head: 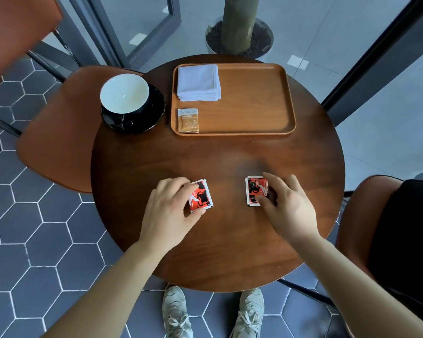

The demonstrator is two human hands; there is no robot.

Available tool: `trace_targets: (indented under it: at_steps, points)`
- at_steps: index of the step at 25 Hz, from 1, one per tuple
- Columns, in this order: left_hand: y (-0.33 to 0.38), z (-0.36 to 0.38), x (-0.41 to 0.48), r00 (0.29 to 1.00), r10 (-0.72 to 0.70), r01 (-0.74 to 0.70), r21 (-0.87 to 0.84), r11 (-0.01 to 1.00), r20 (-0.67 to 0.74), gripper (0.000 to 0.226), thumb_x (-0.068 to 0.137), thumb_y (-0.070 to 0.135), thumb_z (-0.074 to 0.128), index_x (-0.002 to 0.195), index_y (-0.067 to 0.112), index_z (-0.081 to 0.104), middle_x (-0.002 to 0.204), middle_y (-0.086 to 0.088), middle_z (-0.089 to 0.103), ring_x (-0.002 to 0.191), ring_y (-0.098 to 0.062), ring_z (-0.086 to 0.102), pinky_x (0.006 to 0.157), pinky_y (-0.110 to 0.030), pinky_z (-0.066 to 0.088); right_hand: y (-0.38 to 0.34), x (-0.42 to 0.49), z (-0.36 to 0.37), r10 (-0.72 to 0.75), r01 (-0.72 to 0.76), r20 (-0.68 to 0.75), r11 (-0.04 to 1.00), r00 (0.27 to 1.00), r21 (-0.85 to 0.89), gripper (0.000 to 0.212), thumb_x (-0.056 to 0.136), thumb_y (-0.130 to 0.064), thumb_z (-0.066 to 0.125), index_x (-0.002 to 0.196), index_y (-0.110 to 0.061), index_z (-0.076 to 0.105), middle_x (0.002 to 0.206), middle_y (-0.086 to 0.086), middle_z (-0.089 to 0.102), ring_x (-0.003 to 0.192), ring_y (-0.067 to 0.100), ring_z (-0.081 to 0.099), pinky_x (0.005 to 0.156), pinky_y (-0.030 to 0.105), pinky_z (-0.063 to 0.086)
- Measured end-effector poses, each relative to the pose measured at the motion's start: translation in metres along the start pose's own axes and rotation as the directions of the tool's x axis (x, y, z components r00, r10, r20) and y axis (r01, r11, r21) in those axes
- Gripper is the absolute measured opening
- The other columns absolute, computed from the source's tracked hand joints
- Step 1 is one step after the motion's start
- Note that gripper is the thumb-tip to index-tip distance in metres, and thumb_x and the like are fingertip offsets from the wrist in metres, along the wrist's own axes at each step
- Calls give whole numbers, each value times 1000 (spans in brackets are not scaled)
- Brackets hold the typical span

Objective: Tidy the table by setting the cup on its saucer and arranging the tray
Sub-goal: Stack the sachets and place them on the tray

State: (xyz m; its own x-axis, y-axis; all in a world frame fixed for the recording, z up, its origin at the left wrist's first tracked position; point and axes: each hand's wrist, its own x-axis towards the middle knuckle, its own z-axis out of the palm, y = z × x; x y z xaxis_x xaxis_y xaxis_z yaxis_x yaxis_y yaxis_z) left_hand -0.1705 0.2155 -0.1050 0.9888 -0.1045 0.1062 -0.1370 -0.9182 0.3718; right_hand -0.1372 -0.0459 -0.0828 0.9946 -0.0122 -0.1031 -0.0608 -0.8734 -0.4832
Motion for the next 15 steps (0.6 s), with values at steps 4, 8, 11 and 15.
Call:
trace_targets:
  at_steps: [4,8,11,15]
  points:
    - [2,1,-2,999,-33,33,-21,999,-16,55,75,48,80,118,17,66,113,-1,60,97,-23,54,78,-41,53,-3,11,0,-53,58,31,985,998,-164,37,82,-41,72,115,-26,63,115,-3,53,106,24,53,62,32,46]
    - [-5,0,-11,993,-103,96,-127,987,-54,65,73,54,76,126,21,60,116,1,55,104,-19,50,82,-36,49,2,12,-8,119,-113,44,985,992,-131,35,78,-47,74,91,-21,54,90,-3,61,79,22,55,58,31,35]
    - [-11,1,-15,993,-94,84,-124,989,-73,59,76,57,68,125,24,62,116,4,54,102,-18,48,81,-38,50,4,10,-12,138,-152,127,983,982,107,26,82,-30,72,100,-25,55,88,-10,65,77,20,59,58,28,39]
    - [-10,7,-14,989,-108,97,-100,990,-103,57,75,55,69,123,25,64,117,3,54,100,-18,47,84,-39,48,-1,8,-17,173,-229,249,948,953,219,19,85,-17,65,102,-26,66,76,-14,65,62,17,66,59,28,49]
